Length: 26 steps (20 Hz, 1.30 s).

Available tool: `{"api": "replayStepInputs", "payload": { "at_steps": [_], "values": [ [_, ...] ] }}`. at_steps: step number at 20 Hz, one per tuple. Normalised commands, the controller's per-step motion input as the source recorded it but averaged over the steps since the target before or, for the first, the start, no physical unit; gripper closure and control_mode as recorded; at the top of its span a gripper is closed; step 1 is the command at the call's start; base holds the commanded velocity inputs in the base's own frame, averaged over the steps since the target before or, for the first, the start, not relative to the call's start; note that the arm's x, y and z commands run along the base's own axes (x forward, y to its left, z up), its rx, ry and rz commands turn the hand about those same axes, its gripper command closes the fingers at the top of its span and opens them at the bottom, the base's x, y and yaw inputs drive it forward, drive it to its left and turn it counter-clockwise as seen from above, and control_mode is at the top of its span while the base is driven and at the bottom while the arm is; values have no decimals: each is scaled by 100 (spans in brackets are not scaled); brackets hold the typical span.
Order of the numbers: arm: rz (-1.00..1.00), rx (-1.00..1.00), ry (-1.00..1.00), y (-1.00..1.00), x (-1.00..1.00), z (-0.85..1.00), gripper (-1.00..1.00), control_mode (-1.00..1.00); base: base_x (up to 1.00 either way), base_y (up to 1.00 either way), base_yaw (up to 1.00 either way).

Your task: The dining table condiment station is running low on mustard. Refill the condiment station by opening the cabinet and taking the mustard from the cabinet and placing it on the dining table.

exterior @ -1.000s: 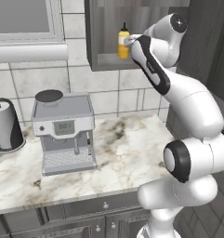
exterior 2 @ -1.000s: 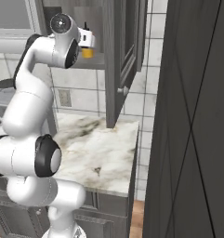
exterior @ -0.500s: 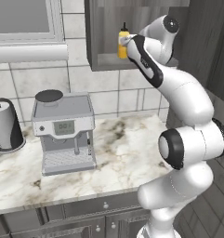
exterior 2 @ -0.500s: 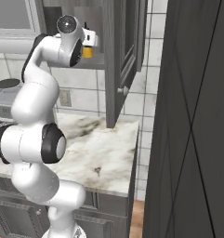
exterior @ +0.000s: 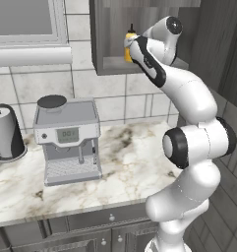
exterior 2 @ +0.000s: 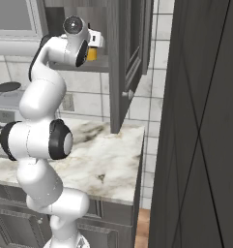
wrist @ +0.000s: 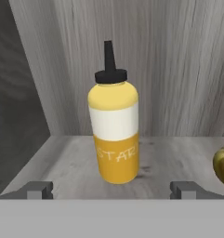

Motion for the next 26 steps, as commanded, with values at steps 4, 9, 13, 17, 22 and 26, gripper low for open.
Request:
{"api": "replayStepInputs", "payload": {
  "at_steps": [4, 9, 13, 17, 22, 26],
  "values": [
    [0, 0, 0, 9, 27, -3, -100, -100, 0, 0, 0],
    [0, 0, 0, 1, 29, -2, -100, -100, 0, 0, 0],
    [0, 0, 0, 0, 28, -3, -100, -100, 0, 0, 0],
    [0, 0, 0, 0, 26, -5, -100, -100, 0, 0, 0],
    [0, 0, 0, 2, 24, -4, -100, -100, 0, 0, 0],
    [0, 0, 0, 1, 23, -3, -100, -100, 0, 0, 0]
  ]
}}
